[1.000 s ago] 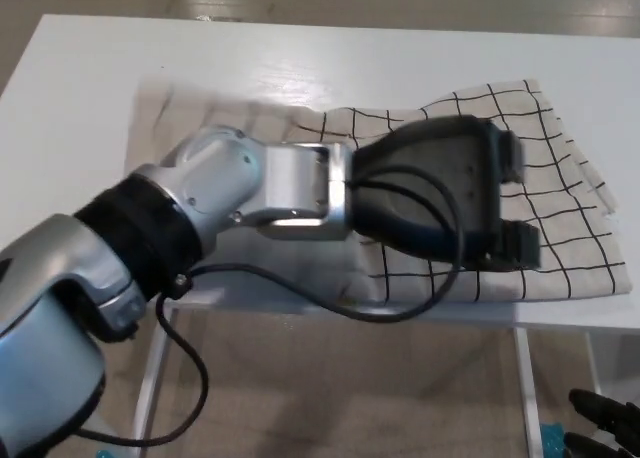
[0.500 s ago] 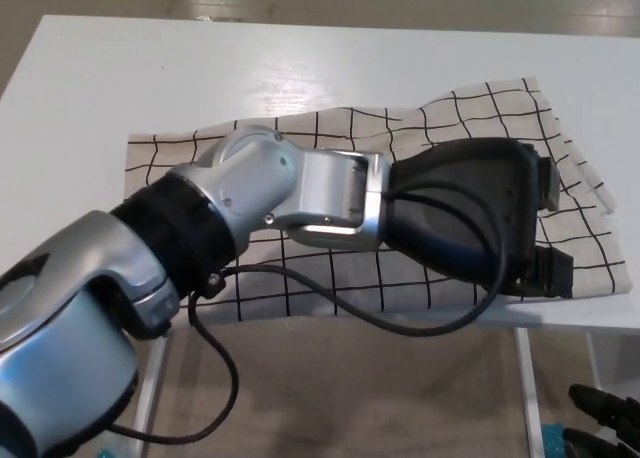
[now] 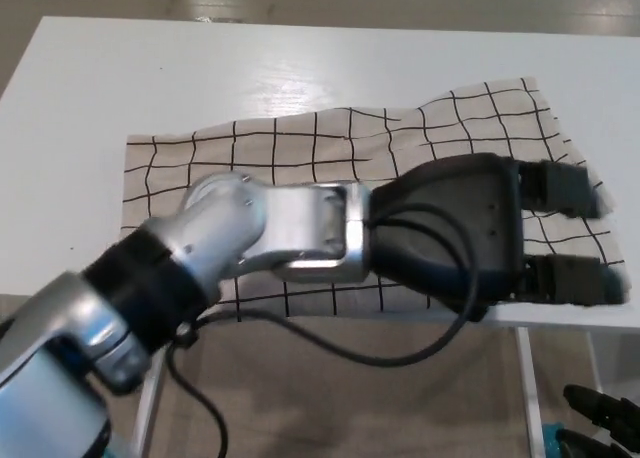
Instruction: Use the left hand to fold a white towel with checkered patterns in half.
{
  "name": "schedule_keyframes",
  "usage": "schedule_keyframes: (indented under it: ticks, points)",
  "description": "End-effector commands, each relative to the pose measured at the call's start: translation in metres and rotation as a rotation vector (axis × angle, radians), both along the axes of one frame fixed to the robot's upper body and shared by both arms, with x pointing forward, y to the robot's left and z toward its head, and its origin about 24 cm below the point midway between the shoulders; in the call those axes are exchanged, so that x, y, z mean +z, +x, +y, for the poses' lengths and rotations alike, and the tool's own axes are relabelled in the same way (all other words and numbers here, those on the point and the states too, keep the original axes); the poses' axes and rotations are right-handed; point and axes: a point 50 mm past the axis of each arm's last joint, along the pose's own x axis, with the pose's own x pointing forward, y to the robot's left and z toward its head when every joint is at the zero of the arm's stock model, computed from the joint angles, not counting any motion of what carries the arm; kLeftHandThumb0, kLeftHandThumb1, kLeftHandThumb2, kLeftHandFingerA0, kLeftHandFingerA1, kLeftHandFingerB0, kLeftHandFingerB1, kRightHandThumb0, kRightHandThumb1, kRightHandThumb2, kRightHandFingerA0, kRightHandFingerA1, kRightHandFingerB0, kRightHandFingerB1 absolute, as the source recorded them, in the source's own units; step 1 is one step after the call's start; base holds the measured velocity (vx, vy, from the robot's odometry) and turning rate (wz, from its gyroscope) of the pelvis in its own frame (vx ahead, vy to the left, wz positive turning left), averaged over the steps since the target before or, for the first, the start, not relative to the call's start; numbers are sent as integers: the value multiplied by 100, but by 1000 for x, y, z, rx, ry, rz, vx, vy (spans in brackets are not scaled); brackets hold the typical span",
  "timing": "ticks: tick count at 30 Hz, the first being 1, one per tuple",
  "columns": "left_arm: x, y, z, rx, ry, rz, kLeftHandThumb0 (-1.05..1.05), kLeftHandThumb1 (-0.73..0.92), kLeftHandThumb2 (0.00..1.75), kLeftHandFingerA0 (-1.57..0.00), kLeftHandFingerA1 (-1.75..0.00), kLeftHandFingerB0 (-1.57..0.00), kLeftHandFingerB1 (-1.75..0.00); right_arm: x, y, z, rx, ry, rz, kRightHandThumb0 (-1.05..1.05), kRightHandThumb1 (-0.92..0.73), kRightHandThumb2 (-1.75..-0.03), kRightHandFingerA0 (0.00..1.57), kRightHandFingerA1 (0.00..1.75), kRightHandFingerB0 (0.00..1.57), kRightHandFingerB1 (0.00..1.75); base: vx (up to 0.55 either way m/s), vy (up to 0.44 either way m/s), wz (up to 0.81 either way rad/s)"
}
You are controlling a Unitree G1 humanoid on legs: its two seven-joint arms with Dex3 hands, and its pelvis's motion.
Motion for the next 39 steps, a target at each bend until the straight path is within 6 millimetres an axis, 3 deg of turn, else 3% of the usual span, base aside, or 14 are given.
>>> schedule_keyframes:
  ticks: [1,5,6,8,9,12,15,16,30,31,33,34,36,39]
  points:
    - [26,-3,76,596,-171,145,-93,61,58,0,0,0,0,-4,-8,-8,-19,33,35,-57,-59,-58,52,48,54,41,0,0,0]
    - [29,-7,90,615,-206,151,-92,61,57,0,0,0,0,-5,-9,-8,-23,45,42,-57,-59,-58,52,48,54,41,0,0,0]
    - [32,-18,116,661,-244,174,-94,61,60,0,0,0,0,-9,-11,-7,-33,40,58,-59,-47,-85,58,77,47,53,0,0,0]
    - [35,-28,132,682,-260,191,-94,60,60,0,0,0,0,-12,-15,-5,-51,37,64,-57,-58,-58,61,94,54,41,0,0,0]
    - [33,-32,138,690,-268,199,-94,58,63,0,0,0,0,-13,-17,-6,-49,38,69,-60,-47,-83,52,58,49,53,0,0,0]
    - [27,-43,153,724,-283,230,-92,58,61,0,0,0,-3,-14,-21,-7,-40,35,87,-58,-58,-58,44,39,54,41,0,0,0]
    - [17,-52,167,766,-295,267,-91,58,60,0,0,0,-4,-15,-22,-6,-43,17,106,-58,-58,-58,42,38,53,41,0,0,0]
    - [12,-53,173,787,-297,280,-87,49,89,0,0,0,-4,-16,-23,-6,-48,14,103,-58,-59,-58,44,40,54,41,0,0,0]
    - [-32,-49,221,1027,-312,443,-80,46,85,0,0,0,-4,-16,-27,-7,-61,34,102,-60,-59,-58,49,46,56,41,0,0,0]
    - [-34,-48,222,1040,-313,453,-80,46,85,0,0,0,-4,-16,-27,-6,-66,38,100,-61,-48,-84,49,64,51,54,0,0,0]
    - [-40,-45,226,1071,-311,468,-80,45,85,0,0,0,-5,-16,-27,-6,-66,34,99,-64,-54,-63,51,53,54,44,0,0,0]
    - [-43,-44,228,1097,-309,476,-80,46,84,0,0,0,-5,-16,-27,-6,-70,38,98,-61,-48,-84,50,65,51,54,0,0,0]
    - [-49,-40,231,1130,-311,500,-79,46,84,0,0,-1,-6,-16,-28,-6,-72,35,104,-59,-59,-58,52,48,56,42,0,0,0]
    - [-61,-34,235,1169,-308,528,-78,46,84,0,-1,-2,-8,-16,-30,-7,-65,25,104,-60,-59,-58,49,44,56,41,0,0,0]
